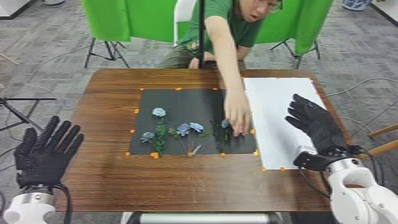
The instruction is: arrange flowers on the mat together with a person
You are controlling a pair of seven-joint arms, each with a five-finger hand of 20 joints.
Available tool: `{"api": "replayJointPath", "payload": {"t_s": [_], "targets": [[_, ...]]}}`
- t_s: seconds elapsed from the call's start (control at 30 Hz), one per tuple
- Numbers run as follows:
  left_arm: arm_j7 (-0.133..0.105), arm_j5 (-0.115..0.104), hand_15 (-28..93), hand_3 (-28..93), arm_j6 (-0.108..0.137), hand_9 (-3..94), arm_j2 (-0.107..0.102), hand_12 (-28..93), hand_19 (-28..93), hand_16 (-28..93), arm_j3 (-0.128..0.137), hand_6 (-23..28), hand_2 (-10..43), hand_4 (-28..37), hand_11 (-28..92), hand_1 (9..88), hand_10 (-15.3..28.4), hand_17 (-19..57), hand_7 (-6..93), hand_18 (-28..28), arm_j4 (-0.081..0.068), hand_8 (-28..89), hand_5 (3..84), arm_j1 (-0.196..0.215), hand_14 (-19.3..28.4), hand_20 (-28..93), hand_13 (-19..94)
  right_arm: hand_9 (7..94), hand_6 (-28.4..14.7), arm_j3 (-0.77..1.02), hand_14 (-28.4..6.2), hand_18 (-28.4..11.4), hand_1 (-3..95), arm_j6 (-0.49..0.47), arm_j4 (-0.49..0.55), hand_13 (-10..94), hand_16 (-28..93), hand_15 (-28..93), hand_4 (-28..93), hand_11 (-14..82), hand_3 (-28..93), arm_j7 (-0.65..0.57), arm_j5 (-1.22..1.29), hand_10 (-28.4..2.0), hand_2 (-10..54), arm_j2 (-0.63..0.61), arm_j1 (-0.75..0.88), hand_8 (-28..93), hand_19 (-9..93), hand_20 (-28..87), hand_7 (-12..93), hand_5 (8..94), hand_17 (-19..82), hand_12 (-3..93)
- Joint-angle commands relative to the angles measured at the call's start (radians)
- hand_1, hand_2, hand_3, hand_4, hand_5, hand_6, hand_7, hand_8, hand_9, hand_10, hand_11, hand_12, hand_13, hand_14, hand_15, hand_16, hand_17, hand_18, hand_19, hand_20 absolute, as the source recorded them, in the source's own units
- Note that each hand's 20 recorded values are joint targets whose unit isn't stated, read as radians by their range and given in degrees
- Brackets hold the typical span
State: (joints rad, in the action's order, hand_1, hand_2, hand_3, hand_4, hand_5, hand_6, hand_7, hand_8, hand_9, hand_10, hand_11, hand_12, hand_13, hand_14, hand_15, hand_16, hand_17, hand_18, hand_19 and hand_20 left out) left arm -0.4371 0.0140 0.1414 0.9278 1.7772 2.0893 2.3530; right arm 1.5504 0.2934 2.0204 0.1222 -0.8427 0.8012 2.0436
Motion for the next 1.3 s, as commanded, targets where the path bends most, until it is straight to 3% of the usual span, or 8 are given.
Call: {"api": "replayJointPath", "payload": {"t_s": [0.03, 0.37, 0.47, 0.7, 0.83, 0.9, 0.97, 1.3], "targets": [[-0.003, -0.005, 26, 71, -0.002, 37.1, 0.011, 6, 23, -6, 0.004, 6.1, 11.9, -28.3, 14, 25.0, 13.0, -2.5, 6.1, 11.3, 0.004, -9, 41.2, 0.019, 13.6, 11, 28, 37.3, -0.8, 0.004, -9.4, -12.9, 21.1, 0.01, 0.004, 29, 8, 10, -23, 3.5, 73, 0.01, 0.003, -9.7, 11.4, -0.01, 0.003, -10, 8, 23, 9, 37.5, 19, 8.1], [-0.006, -0.016, 25, 69, -0.002, 37.1, 0.016, 6, 23, -6, 0.006, 6.2, 13.4, -28.3, 13, 22.7, 13.1, -2.6, 5.8, 11.3, 0.008, -9, 41.2, 0.027, 13.6, 11, 28, 37.3, -0.8, 0.007, -9.2, -12.9, 21.0, 0.002, 0.005, 29, 7, 10, -23, 3.5, 72, 0.008, -0.005, -9.5, 11.2, 0.006, 0.009, -10, 8, 22, 9, 37.7, 19, 8.2], [0.005, -0.013, 25, 68, -0.006, 37.1, 0.016, 6, 23, -6, 0.003, 6.2, 14.1, -28.3, 13, 21.9, 13.1, -2.7, 5.6, 11.4, 0.005, -9, 41.2, 0.022, 13.7, 11, 28, 37.2, -0.8, 0.015, -9.2, -12.9, 21.0, 0.002, 0.007, 29, 7, 10, -23, 3.5, 73, 0.008, -0.004, -9.6, 11.2, 0.008, 0.017, -10, 8, 22, 9, 37.7, 19, 8.1], [0.007, -0.008, 25, 69, -0.008, 37.2, 0.019, 6, 23, -6, 0.017, 6.3, 13.4, -28.3, 13, 22.1, 13.1, -2.6, 5.6, 11.4, 0.007, -9, 41.2, 0.029, 13.7, 11, 28, 37.2, -0.8, 0.008, -9.2, -13.0, 20.7, 0.003, 0.005, 29, 7, 11, -23, 3.5, 73, 0.014, -0.005, -9.6, 11.2, 0.012, 0.005, -10, 8, 22, 9, 37.9, 19, 8.1], [0.005, -0.025, 25, 70, -0.016, 37.2, 0.015, 6, 23, -6, 0.011, 6.3, 12.7, -28.3, 13, 22.8, 13.0, -2.6, 5.6, 11.4, 0.004, -9, 41.2, 0.022, 13.6, 11, 28, 37.3, -0.7, 0.004, -9.2, -13.1, 20.6, 0.005, 0.004, 29, 7, 11, -23, 3.5, 73, 0.015, -0.005, -9.6, 11.2, 0.012, -0.001, -10, 8, 22, 10, 38.0, 19, 8.1], [0.011, -0.014, 25, 70, -0.015, 37.2, 0.014, 6, 23, -6, 0.012, 6.3, 12.6, -28.3, 13, 22.9, 13.0, -2.6, 5.6, 11.4, 0.005, -9, 41.2, 0.022, 13.6, 11, 28, 37.2, -0.8, 0.004, -9.2, -13.1, 20.6, 0.004, 0.004, 29, 7, 11, -23, 3.5, 73, 0.014, -0.006, -9.6, 11.2, 0.012, -0.001, -10, 8, 22, 10, 38.0, 19, 8.1], [0.006, -0.017, 25, 70, -0.019, 37.2, 0.015, 6, 23, -6, 0.015, 6.3, 12.5, -28.3, 13, 23.0, 13.0, -2.6, 5.5, 11.4, 0.006, -9, 41.2, 0.029, 13.4, 11, 28, 37.3, -0.8, -0.004, -9.2, -13.1, 20.6, 0.001, -0.001, 29, 7, 11, -23, 3.5, 73, 0.011, -0.007, -9.6, 11.2, 0.014, -0.01, -10, 8, 22, 10, 38.1, 19, 8.1], [0.019, 0.01, 23, 69, -0.02, 37.8, 0.009, 6, 23, -7, 0.013, 3.2, 11.0, -28.3, 14, 26.1, 12.8, -2.3, 7.5, 11.0, -0.006, -9, 46.5, 0.005, 11.8, 11, 29, 38.0, -0.9, -0.012, -9.1, -13.2, 21.9, 0.013, 0.001, 30, 7, 11, -23, 3.7, 72, -0.002, -0.012, -9.4, 12.6, 0.014, -0.022, -10, 9, 22, 10, 39.5, 19, 8.0]]}}
